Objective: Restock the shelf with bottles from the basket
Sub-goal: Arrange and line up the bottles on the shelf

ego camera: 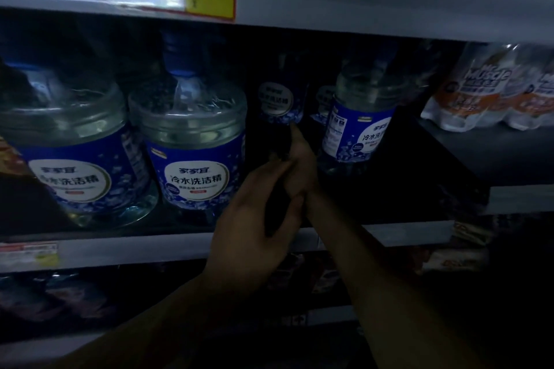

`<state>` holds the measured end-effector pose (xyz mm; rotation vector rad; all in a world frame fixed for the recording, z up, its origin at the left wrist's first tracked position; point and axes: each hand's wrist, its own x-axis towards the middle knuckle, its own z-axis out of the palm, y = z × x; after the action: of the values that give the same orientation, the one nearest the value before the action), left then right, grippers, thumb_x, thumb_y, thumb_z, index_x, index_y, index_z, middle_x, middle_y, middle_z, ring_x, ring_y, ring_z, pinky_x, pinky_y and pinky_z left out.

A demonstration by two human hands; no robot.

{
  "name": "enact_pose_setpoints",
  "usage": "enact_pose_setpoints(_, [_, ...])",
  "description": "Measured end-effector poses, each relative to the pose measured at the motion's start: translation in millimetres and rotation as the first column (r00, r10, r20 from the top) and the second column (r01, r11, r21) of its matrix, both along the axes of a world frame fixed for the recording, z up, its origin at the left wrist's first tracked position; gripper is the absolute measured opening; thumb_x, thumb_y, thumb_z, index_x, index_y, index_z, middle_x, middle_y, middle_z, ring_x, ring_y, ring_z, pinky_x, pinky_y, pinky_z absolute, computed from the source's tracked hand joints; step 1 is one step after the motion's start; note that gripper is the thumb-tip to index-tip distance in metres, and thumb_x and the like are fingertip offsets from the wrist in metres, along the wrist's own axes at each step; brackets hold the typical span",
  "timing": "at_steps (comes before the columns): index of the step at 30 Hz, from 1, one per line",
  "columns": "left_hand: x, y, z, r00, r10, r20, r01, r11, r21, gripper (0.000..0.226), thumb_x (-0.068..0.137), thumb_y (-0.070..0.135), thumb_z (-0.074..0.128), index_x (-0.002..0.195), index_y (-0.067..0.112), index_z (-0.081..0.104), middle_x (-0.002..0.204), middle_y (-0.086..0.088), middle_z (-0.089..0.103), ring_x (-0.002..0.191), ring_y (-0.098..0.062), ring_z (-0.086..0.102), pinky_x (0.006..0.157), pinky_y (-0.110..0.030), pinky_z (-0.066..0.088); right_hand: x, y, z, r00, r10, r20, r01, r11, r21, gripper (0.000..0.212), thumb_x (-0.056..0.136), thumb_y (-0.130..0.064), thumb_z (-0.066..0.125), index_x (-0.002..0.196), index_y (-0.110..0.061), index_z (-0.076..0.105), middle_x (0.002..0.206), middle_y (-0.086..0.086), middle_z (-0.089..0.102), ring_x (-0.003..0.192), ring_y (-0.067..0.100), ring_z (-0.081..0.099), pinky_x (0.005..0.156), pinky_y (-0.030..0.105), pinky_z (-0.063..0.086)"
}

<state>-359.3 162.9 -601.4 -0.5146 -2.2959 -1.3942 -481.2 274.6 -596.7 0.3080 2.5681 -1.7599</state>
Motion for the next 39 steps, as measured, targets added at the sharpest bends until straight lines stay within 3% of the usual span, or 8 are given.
enact_pose_setpoints(3, [8, -2, -4, 0.999, 0.018, 0.044, -0.019, 0.999, 0.026, 0.045, 0.103, 0.032, 0.059, 0.148, 0.028, 0.052, 0.142, 0.017, 0.056, 0.134, -0.005, 0.053, 0.107, -0.028, 0.047, -26, -3, -21, 0.970, 0.025, -0.242, 0.019, 0.984, 0.180, 0.066, 0.092, -0.009, 0.065, 0.153, -0.010, 0.040, 0.140, 0.011, 0.055, 0.126, 0.026, 0.056, 0.105, 0.035, 0.050])
enact_pose_setpoints(5, [10, -4, -6, 0.997, 0.035, 0.072, -0.038, 0.999, 0.037, 0.046, 0.101, 0.034, 0.058, 0.147, 0.030, 0.053, 0.141, 0.019, 0.057, 0.133, -0.003, 0.053, 0.105, -0.030, 0.048, -26, -6, -25, 0.962, 0.052, -0.267, -0.005, 0.985, 0.175, 0.078, 0.088, -0.004, 0.067, 0.157, -0.011, 0.032, 0.149, 0.012, 0.048, 0.135, 0.026, 0.048, 0.114, 0.039, 0.041])
enact_pose_setpoints(8, [11, -7, -8, 0.994, 0.057, 0.093, -0.063, 0.996, 0.064, 0.046, 0.099, 0.034, 0.059, 0.144, 0.030, 0.054, 0.137, 0.021, 0.059, 0.130, -0.003, 0.055, 0.103, -0.032, 0.050, -29, -5, -21, 0.956, -0.008, -0.293, 0.057, 0.986, 0.158, 0.082, 0.090, -0.009, 0.069, 0.159, -0.014, 0.025, 0.154, 0.010, 0.045, 0.141, 0.023, 0.043, 0.117, 0.033, 0.036])
enact_pose_setpoints(15, [16, -10, -6, 0.992, 0.062, 0.108, -0.069, 0.995, 0.068, 0.043, 0.098, 0.035, 0.061, 0.140, 0.030, 0.057, 0.132, 0.019, 0.063, 0.127, -0.004, 0.058, 0.100, -0.033, 0.052, -36, -7, -20, 0.958, -0.048, -0.282, 0.097, 0.982, 0.162, 0.088, 0.090, -0.016, 0.068, 0.161, -0.026, 0.017, 0.144, 0.008, 0.056, 0.126, 0.027, 0.057, 0.104, 0.036, 0.049])
enact_pose_setpoints(20, [15, -10, -6, 0.995, 0.035, 0.090, -0.037, 0.999, 0.025, 0.047, 0.098, 0.034, 0.062, 0.144, 0.026, 0.055, 0.136, 0.015, 0.061, 0.128, -0.007, 0.058, 0.100, -0.033, 0.052, -33, -7, -28, 0.930, 0.131, -0.343, 0.003, 0.931, 0.365, 0.091, 0.084, -0.002, 0.066, 0.161, -0.016, 0.019, 0.163, 0.013, 0.029, 0.143, 0.030, 0.039, 0.108, 0.024, 0.035])
enact_pose_setpoints(24, [15, -10, -7, 0.993, 0.054, 0.105, -0.058, 0.997, 0.042, 0.047, 0.098, 0.037, 0.061, 0.144, 0.028, 0.055, 0.135, 0.017, 0.061, 0.128, -0.003, 0.057, 0.100, -0.029, 0.051, -39, -8, -29, 0.945, 0.220, -0.243, -0.048, 0.828, 0.559, 0.106, 0.079, -0.012, 0.075, 0.162, -0.012, 0.009, 0.167, 0.021, 0.010, 0.149, 0.038, 0.026, 0.115, 0.047, 0.037])
enact_pose_setpoints(34, [15, -12, -9, 0.990, 0.037, 0.135, -0.042, 0.999, 0.034, 0.047, 0.097, 0.039, 0.060, 0.143, 0.031, 0.055, 0.134, 0.019, 0.060, 0.127, -0.002, 0.057, 0.100, -0.027, 0.050, -37, -7, -25, 0.962, 0.210, -0.173, -0.090, 0.846, 0.525, 0.120, 0.075, -0.015, 0.079, 0.161, -0.011, -0.005, 0.168, 0.019, -0.007, 0.153, 0.035, 0.017, 0.117, 0.048, 0.036])
enact_pose_setpoints(39, [16, -11, -8, 0.992, 0.035, 0.118, -0.040, 0.998, 0.041, 0.044, 0.097, 0.037, 0.061, 0.141, 0.030, 0.057, 0.131, 0.019, 0.061, 0.126, -0.003, 0.058, 0.098, -0.026, 0.051, -20, -6, -19, 0.956, 0.241, -0.165, -0.079, 0.757, 0.649, 0.094, 0.094, -0.032, 0.064, 0.162, -0.016, 0.002, 0.169, 0.017, -0.004, 0.154, 0.038, 0.011, 0.120, 0.050, 0.030])
